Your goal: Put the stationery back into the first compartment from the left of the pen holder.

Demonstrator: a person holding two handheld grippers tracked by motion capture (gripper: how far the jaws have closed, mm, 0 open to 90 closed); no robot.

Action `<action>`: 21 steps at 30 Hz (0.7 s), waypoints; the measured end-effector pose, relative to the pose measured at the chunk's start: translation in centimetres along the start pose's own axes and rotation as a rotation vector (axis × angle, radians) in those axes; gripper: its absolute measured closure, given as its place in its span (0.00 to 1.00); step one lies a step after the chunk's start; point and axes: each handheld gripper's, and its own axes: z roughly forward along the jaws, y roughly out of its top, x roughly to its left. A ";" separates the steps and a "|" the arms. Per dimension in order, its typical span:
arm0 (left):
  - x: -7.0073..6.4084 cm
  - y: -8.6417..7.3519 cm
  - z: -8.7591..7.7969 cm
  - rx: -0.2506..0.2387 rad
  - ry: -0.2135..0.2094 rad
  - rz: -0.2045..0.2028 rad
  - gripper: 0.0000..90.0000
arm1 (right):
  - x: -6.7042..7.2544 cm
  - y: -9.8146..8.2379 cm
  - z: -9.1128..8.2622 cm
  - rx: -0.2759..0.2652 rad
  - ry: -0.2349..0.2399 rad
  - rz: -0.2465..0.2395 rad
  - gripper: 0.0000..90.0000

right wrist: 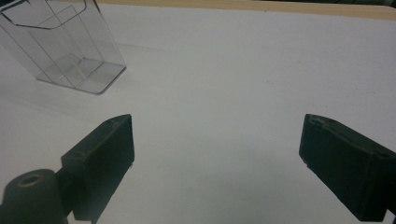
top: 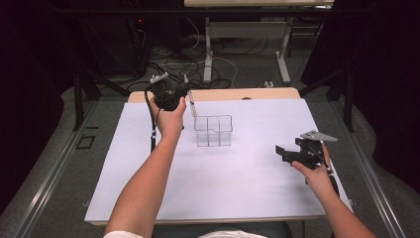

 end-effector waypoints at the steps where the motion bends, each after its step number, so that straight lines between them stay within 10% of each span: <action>1: 0.0 0.0 0.2 0.000 0.001 -0.010 0.90 | 0.0 0.0 0.0 -0.001 0.000 0.000 0.11; 21: 0.0 -2.2 2.1 0.054 0.035 -0.005 0.90 | 0.0 -0.1 0.1 0.002 0.008 0.003 0.12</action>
